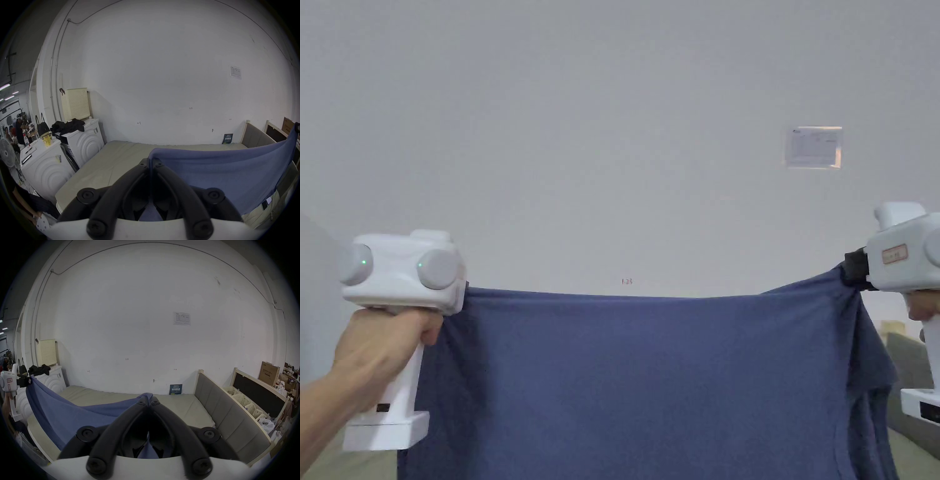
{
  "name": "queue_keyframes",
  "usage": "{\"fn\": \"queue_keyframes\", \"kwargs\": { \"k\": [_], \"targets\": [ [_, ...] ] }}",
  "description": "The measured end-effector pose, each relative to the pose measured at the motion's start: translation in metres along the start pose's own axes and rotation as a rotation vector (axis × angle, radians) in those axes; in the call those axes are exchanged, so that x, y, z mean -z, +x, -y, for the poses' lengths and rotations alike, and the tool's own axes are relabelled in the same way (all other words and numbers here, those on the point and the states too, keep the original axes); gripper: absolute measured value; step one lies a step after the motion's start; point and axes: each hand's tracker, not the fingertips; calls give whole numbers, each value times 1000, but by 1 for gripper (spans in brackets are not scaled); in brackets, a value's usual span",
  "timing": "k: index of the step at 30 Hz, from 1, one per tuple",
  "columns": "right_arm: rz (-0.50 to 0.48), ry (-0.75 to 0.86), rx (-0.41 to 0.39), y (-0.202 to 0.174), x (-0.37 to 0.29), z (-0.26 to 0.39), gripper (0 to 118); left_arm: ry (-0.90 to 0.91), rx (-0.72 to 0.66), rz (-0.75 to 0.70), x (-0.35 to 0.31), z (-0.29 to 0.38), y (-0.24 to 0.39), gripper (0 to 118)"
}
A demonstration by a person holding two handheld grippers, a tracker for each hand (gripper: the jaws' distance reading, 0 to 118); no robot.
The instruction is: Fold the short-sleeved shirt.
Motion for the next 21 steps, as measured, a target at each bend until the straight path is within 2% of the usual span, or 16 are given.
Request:
{"fn": "queue_keyframes", "kwargs": {
  "k": [8, 13, 21],
  "targets": [
    [47, -21, -84, -6, 78, -38, 1, -6, 22, -35, 67, -26, 27, 0],
    [73, -15, -102, -9, 130, -60, 1, 4, 14, -58, 114, -50, 42, 0],
    [76, 16, -56, -10, 203, -81, 1, 36, 23, -102, 186, -77, 67, 0]
  ]
}}
